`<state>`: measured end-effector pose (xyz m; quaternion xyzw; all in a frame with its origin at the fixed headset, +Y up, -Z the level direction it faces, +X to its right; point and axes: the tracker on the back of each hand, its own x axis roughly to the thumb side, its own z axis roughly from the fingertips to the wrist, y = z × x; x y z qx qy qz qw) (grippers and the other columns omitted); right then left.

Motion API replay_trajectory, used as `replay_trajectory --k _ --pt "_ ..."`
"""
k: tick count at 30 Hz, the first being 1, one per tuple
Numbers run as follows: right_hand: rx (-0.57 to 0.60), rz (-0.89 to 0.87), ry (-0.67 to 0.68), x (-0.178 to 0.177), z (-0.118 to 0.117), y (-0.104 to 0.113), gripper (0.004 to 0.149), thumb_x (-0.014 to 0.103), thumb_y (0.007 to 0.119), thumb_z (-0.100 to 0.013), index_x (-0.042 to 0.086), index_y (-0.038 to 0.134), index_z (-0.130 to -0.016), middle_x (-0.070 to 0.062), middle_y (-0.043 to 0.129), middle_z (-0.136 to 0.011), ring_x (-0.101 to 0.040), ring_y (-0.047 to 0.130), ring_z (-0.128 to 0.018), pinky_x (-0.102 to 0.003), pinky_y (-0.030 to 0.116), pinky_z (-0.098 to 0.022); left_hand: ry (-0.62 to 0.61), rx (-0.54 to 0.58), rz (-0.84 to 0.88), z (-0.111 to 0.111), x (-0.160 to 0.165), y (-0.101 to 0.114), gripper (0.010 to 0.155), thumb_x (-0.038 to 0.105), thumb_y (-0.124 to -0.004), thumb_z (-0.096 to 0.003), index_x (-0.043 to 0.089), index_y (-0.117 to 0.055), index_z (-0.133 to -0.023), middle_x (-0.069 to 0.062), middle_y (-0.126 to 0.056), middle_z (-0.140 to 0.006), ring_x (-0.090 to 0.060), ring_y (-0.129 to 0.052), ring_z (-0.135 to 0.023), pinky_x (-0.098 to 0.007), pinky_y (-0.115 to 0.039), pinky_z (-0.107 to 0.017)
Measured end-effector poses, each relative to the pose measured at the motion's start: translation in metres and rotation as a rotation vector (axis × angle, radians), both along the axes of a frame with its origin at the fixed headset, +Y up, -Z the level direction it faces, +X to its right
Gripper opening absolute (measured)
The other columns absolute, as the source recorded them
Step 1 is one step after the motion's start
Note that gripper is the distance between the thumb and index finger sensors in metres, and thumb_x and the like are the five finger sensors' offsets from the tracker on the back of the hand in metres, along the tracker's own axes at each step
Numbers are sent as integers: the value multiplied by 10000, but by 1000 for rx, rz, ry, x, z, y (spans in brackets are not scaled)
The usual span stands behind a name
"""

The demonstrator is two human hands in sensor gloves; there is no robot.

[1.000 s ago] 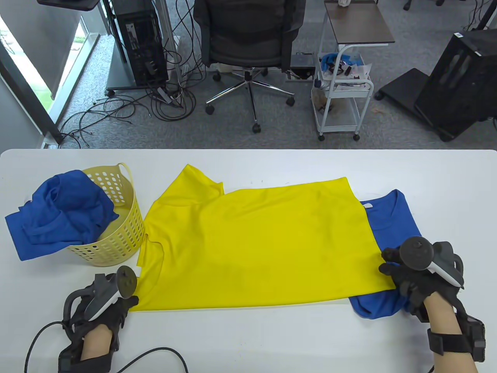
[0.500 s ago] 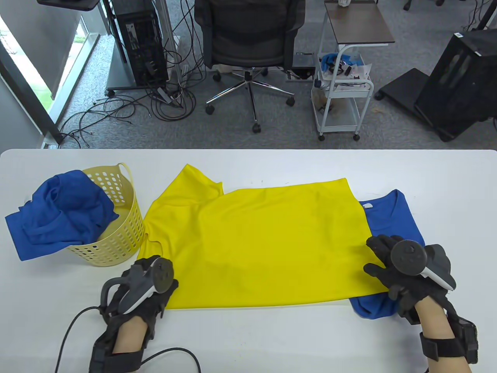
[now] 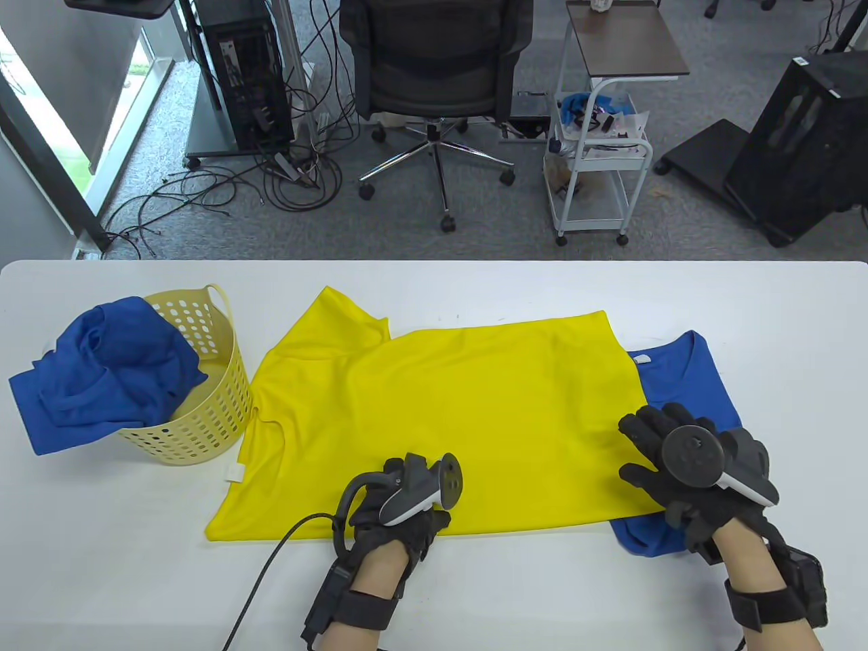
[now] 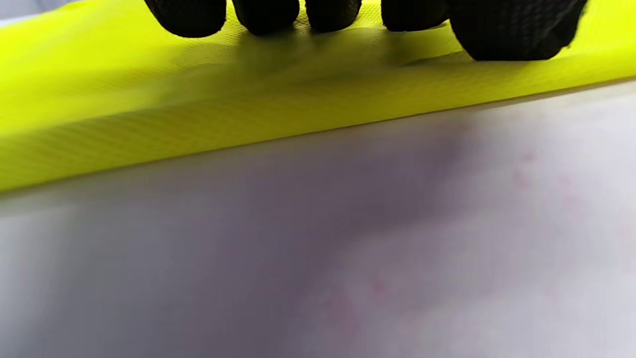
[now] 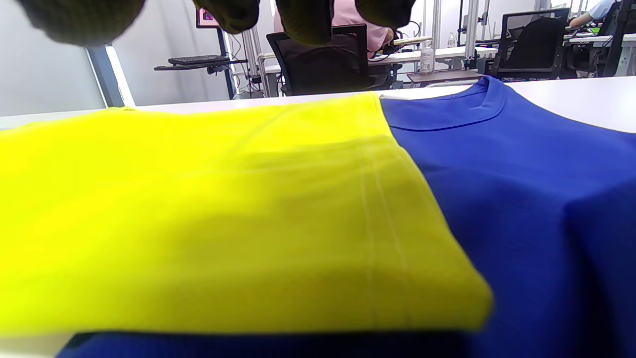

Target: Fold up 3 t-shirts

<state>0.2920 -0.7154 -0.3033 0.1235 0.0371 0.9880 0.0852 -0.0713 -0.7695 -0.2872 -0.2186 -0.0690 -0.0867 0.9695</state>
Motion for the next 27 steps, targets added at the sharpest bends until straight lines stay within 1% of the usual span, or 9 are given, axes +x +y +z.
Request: replay_trajectory --k 3,7,9,11,15,17,20,24,27 --pt "-9 -8 -3 -1 -2 -3 691 526 739 -411 297 523 -1026 -104 495 -1150 -498 417 -1078 -748 353 -719 13 12 21 2 2 -1 670 561 -707 -397 442 -449 -1004 9 -443 -1121 -284 -482 -1034 -517 -557 -753" --pt "-17 19 1 -3 -2 -6 690 526 738 -411 294 525 -1025 -106 496 -1148 -499 418 -1077 -748 353 -719 -30 73 25 6 6 0 647 528 -728 -395 430 -472 -981 28 -478 -1091 -248 -543 -994 -500 -572 -739" --pt "-15 23 4 -4 -1 -6 689 525 738 -412 295 526 -1025 -107 496 -1148 -500 418 -1077 -749 353 -718 -70 110 38 9 9 0 517 495 -744 -397 465 -574 -884 41 -539 -1051 -231 -597 -950 -484 -599 -717" --pt "-9 23 7 -4 0 -5 688 525 738 -411 296 528 -1025 -107 498 -1148 -500 415 -1077 -749 352 -719 -115 122 75 9 15 0 389 431 -768 -400 450 -704 -783 58 -621 -991 -207 -660 -894 -470 -634 -688" --pt "2 17 6 -3 1 -3 683 526 737 -412 300 531 -1023 -106 499 -1147 -499 419 -1077 -748 354 -718 -80 103 45 9 16 4 393 446 -791 -397 447 -754 -788 49 -700 -924 -208 -720 -834 -475 -665 -663" --pt "-2 5 -2 -1 0 -3 684 526 737 -412 300 530 -1024 -105 497 -1148 -498 417 -1077 -749 352 -718 -78 78 37 12 16 8 420 465 -760 -406 426 -757 -825 40 -719 -920 -219 -733 -826 -481 -670 -658" --pt "-12 3 -8 1 0 -5 686 525 737 -413 297 528 -1024 -108 494 -1148 -501 415 -1076 -750 351 -718 -78 4 37 18 18 10 578 560 -751 -379 362 -699 -919 13 -683 -960 -247 -692 -857 -499 -633 -680" --pt "-17 1 -9 1 0 -5 681 525 737 -413 299 533 -1023 -109 493 -1149 -503 412 -1076 -750 349 -718 -133 48 -30 22 22 8 656 575 -809 -338 361 -665 -941 20 -679 -965 -236 -704 -846 -496 -643 -675" --pt "-11 1 -7 1 0 -5 680 525 737 -414 299 534 -1022 -111 493 -1148 -503 414 -1076 -750 350 -718 -139 98 -35 20 24 7 611 546 -833 -331 371 -695 -900 28 -718 -922 -223 -738 -803 -486 -668 -652"
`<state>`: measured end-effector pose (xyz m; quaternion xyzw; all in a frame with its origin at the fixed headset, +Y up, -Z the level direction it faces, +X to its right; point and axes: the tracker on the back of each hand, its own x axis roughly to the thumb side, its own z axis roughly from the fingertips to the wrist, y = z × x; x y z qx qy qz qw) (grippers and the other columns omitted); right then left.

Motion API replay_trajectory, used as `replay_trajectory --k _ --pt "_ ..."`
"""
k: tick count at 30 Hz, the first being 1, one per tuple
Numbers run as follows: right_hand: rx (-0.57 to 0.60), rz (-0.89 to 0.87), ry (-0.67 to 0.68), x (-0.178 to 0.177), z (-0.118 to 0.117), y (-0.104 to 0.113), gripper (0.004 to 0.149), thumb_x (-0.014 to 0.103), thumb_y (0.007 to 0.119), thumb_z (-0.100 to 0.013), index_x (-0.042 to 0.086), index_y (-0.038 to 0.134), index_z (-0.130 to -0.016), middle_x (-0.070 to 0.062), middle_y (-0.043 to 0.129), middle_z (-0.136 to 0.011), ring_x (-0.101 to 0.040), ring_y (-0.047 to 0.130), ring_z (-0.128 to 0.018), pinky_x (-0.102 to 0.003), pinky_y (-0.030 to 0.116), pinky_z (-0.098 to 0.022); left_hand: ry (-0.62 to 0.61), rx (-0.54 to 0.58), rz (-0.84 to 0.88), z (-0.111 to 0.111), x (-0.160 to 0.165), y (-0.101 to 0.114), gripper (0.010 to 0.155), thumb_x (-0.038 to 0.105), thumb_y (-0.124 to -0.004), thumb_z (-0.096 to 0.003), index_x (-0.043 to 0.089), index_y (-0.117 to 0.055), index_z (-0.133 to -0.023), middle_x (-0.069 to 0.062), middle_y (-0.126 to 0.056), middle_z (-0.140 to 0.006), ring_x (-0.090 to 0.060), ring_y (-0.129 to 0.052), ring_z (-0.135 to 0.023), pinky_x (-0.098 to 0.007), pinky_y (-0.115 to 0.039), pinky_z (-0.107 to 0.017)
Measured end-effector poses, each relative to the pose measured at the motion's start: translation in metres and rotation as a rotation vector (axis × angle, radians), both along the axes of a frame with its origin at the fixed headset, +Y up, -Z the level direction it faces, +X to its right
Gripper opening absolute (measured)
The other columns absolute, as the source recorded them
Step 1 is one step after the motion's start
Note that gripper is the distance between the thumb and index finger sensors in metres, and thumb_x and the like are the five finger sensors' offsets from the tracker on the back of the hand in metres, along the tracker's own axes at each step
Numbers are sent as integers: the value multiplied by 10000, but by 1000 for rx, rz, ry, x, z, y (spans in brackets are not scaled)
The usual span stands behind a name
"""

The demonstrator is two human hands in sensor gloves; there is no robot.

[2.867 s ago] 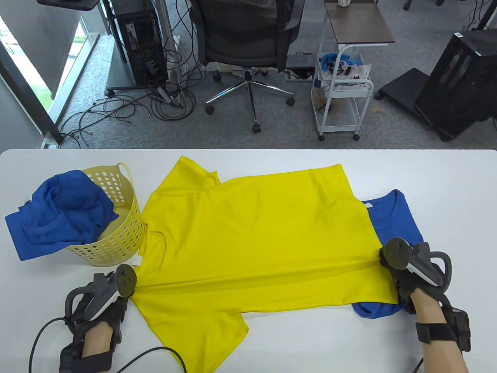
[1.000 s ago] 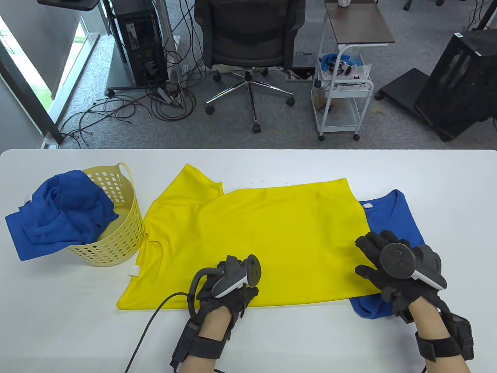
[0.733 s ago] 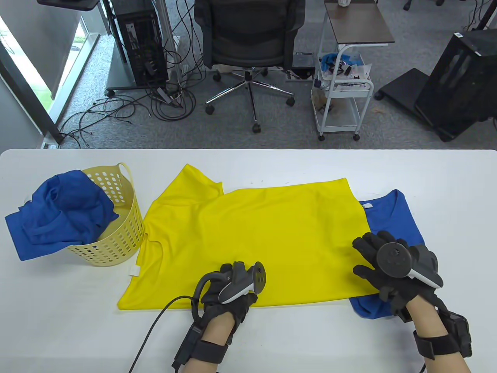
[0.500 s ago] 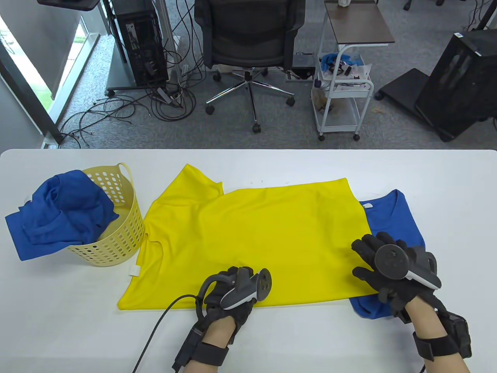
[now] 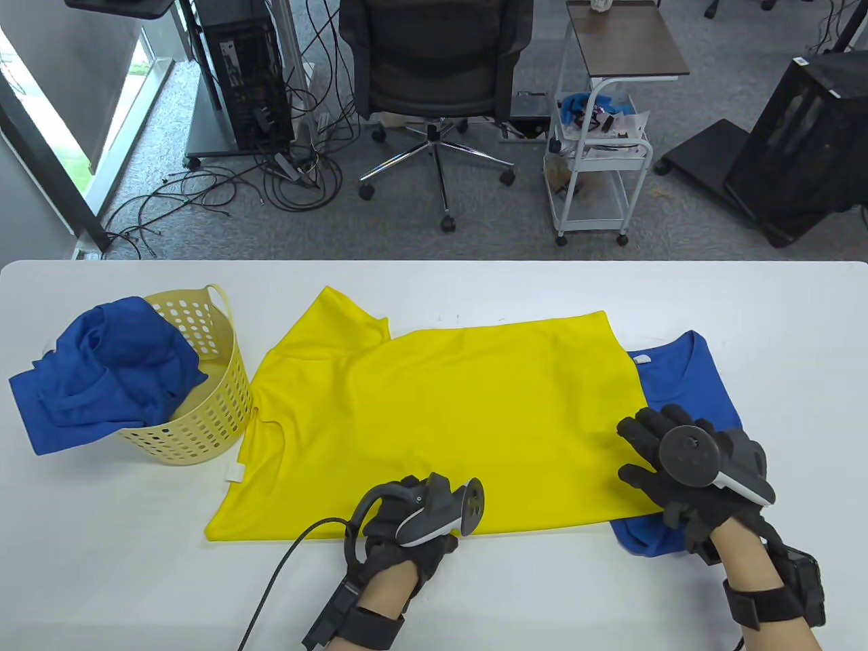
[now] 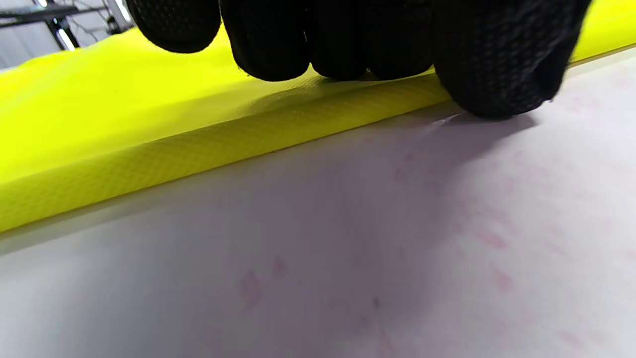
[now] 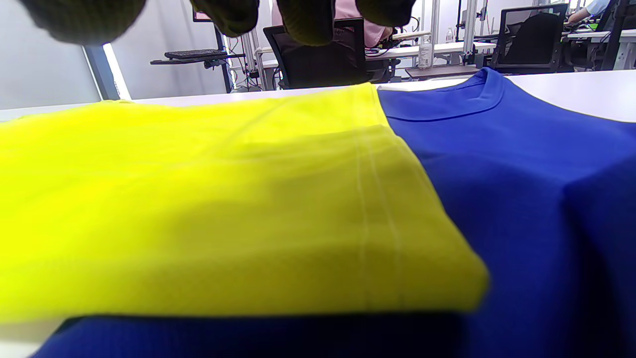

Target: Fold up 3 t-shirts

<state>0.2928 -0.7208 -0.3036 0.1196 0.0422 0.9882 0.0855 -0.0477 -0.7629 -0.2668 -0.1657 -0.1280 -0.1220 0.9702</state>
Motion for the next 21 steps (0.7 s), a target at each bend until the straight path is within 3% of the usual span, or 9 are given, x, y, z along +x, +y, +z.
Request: replay_trajectory --k 11,21 --pt "-9 1 -1 -1 -1 -2 683 524 737 -414 295 531 -1024 -109 493 -1148 -501 421 -1074 -751 352 -717 -38 135 37 -2 3 -1 417 530 -796 -357 383 -813 -748 40 -824 -781 -192 -820 -668 -459 -730 -588" --pt "-12 6 -3 -2 -2 -3 679 522 737 -416 291 536 -1022 -109 526 -1133 -494 490 -1056 -746 386 -713 -97 209 93 -3 0 4 383 485 -808 -363 350 -852 -719 44 -861 -710 -154 -864 -584 -401 -791 -532"
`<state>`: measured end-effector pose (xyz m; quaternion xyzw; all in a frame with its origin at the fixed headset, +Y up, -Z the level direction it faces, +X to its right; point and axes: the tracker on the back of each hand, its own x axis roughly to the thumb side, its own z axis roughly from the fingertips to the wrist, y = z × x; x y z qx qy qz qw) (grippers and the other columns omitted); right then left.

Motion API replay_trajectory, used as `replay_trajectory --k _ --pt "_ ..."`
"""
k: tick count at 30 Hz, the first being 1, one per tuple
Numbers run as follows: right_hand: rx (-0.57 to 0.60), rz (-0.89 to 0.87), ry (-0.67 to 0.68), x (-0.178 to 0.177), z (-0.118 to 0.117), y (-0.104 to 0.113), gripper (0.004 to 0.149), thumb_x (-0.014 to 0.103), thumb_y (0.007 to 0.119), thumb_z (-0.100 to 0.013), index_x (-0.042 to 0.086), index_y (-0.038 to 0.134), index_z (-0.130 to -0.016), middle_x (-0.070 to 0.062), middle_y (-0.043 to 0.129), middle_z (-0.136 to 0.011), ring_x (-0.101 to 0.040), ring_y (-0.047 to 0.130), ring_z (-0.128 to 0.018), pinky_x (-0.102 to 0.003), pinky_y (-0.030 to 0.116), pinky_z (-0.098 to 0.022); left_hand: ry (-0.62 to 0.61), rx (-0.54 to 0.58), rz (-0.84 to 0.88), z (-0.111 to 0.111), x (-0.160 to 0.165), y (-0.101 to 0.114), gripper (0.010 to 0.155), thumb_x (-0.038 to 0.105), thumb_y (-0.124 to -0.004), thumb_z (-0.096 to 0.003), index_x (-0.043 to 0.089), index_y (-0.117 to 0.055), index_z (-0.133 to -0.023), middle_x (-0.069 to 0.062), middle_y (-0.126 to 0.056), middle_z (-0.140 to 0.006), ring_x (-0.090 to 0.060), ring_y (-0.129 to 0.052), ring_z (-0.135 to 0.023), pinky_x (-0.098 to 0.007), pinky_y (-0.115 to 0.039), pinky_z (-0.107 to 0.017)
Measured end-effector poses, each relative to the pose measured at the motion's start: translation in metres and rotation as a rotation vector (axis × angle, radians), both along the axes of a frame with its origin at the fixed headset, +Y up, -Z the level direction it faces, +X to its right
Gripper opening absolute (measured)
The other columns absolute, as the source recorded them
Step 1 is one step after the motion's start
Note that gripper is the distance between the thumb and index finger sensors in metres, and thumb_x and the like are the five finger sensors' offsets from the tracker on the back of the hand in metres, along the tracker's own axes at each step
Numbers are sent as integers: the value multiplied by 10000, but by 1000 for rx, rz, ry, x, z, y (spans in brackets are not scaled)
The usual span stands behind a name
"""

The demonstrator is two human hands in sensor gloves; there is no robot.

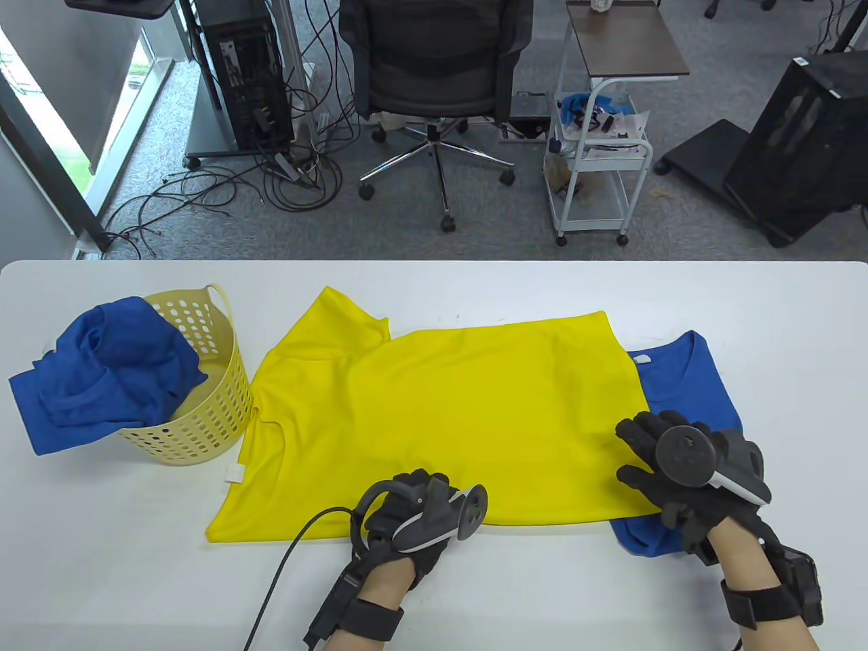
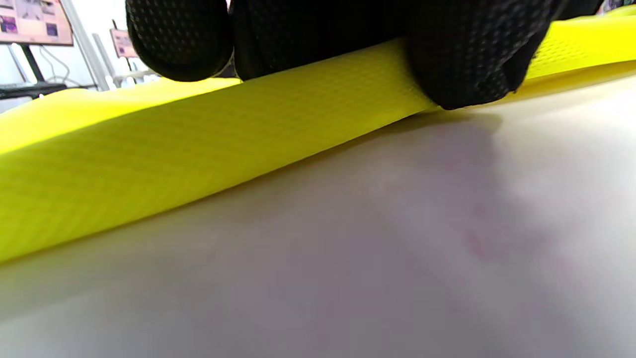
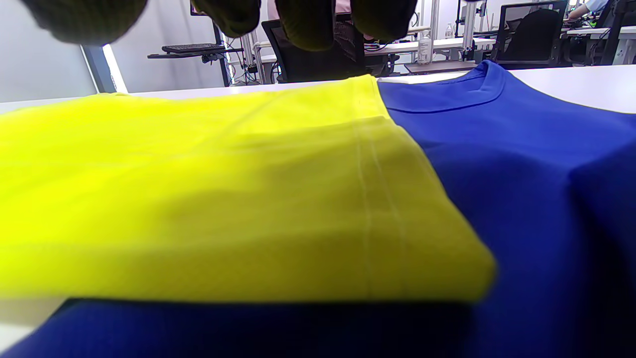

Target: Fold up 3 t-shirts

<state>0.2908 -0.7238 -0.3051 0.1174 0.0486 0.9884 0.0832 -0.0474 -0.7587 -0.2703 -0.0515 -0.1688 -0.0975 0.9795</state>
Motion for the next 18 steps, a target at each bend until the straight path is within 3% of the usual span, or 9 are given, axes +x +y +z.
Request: replay_trajectory --k 5,9,14,18 --pt "17 -49 6 -3 -1 6 697 529 733 -416 279 518 -1029 -111 520 -1133 -496 499 -1048 -753 374 -709 48 79 79 -5 -4 18 382 487 -806 -365 346 -855 -716 39 -863 -707 -157 -864 -581 -404 -789 -532" --pt "-1 -135 36 -19 4 15 716 539 724 -419 241 518 -1036 -119 548 -1122 -498 540 -1031 -758 381 -703 92 164 133 -17 -7 46 385 494 -801 -370 347 -851 -722 39 -858 -716 -161 -859 -589 -409 -783 -536" --pt "-85 -223 103 -59 -3 28 770 567 710 -415 208 472 -1054 -138 505 -1136 -510 519 -1034 -766 367 -702 112 254 130 -34 0 84 385 502 -800 -372 350 -852 -722 42 -858 -719 -164 -858 -592 -414 -779 -538" --pt "-157 -230 147 -94 -10 25 807 577 700 -412 163 449 -1057 -162 477 -1138 -515 497 -1039 -767 360 -703 114 308 108 -47 12 108 384 516 -796 -372 365 -854 -721 57 -867 -720 -155 -872 -603 -416 -783 -531"
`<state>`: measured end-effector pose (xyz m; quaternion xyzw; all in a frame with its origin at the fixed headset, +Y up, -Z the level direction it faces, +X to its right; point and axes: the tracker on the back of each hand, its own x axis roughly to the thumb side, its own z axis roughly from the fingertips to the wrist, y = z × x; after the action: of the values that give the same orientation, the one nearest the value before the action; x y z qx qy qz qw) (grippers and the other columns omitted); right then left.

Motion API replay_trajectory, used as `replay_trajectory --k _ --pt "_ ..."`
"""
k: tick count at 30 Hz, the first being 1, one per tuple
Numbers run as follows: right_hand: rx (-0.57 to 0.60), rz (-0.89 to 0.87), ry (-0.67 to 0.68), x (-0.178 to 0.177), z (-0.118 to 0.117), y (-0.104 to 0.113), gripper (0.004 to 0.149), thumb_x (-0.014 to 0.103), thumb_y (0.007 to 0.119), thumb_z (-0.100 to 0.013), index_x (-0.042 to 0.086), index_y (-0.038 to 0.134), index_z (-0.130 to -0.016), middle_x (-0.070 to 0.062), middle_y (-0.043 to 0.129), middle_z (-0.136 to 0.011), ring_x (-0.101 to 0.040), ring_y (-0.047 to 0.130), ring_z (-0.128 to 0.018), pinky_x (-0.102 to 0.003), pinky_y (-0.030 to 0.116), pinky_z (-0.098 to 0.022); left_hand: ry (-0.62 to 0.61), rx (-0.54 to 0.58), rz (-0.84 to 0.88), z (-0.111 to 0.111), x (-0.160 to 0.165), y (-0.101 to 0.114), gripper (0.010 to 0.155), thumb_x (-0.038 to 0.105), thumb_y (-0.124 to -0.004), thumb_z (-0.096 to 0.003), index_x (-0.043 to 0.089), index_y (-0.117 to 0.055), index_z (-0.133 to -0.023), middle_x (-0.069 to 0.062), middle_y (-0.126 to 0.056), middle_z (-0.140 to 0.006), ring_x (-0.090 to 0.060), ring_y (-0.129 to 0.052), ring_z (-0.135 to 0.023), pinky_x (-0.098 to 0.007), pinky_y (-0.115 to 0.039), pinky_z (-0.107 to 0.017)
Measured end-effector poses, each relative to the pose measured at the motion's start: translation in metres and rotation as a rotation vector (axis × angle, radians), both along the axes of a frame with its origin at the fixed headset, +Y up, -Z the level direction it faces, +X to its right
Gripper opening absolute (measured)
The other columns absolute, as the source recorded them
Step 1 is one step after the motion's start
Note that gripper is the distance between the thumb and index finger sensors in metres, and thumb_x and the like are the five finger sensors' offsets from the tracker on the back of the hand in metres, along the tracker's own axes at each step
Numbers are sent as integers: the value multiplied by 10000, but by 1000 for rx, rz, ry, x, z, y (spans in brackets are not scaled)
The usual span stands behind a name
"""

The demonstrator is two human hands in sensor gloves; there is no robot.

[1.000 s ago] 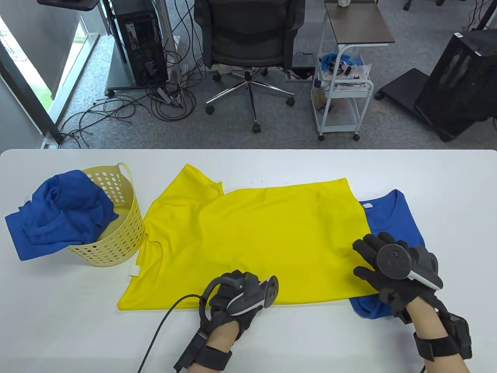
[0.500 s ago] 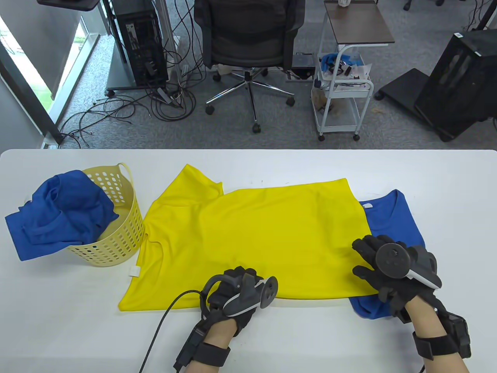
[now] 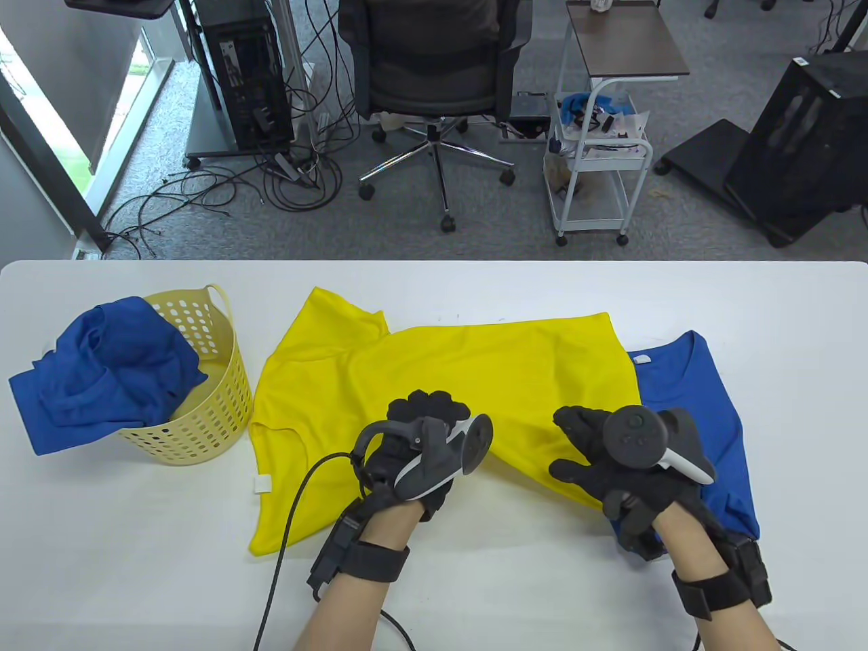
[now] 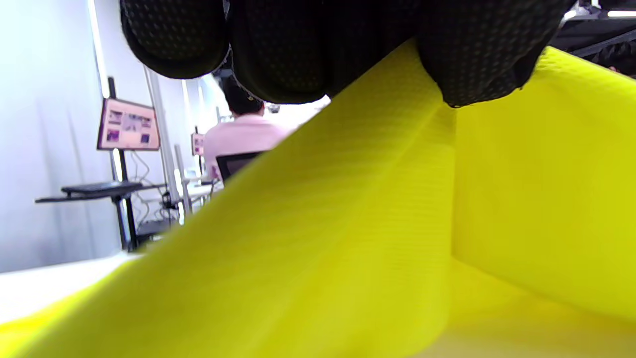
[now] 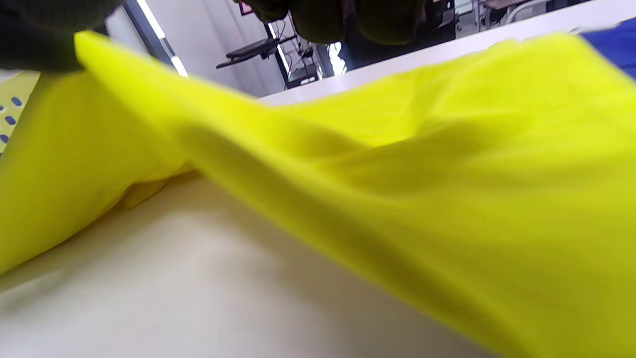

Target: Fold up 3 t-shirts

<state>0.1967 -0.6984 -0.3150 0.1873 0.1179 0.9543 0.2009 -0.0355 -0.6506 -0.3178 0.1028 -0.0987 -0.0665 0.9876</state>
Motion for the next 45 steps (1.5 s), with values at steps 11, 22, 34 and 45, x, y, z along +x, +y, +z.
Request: replay_trajectory --k 11,22,34,45 --pt "60 -206 -112 -26 -12 -16 738 515 694 -435 142 487 -1037 -181 527 -1104 -516 560 -1002 -760 411 -687 22 88 64 -28 35 52 386 528 -790 -378 370 -850 -725 63 -865 -730 -157 -872 -621 -431 -773 -556" --pt "117 -302 -156 -47 -6 -16 844 608 719 -387 97 515 -1027 -210 582 -1077 -509 616 -976 -795 399 -668 60 77 181 -36 46 66 387 528 -791 -379 370 -849 -727 62 -862 -732 -155 -869 -623 -430 -767 -565" --pt "253 38 -290 -94 -2 -34 485 377 770 -461 175 733 -901 -93 854 -896 -397 860 -822 -731 526 -655 125 142 127 -23 6 78 387 536 -783 -384 363 -849 -724 57 -873 -714 -151 -883 -599 -426 -784 -541" --pt "196 230 -199 -90 -3 -35 421 365 774 -458 209 774 -849 -61 887 -840 -376 879 -788 -713 536 -657 342 145 158 -11 -99 87 386 529 -772 -393 349 -846 -726 43 -871 -711 -160 -879 -594 -431 -780 -540"
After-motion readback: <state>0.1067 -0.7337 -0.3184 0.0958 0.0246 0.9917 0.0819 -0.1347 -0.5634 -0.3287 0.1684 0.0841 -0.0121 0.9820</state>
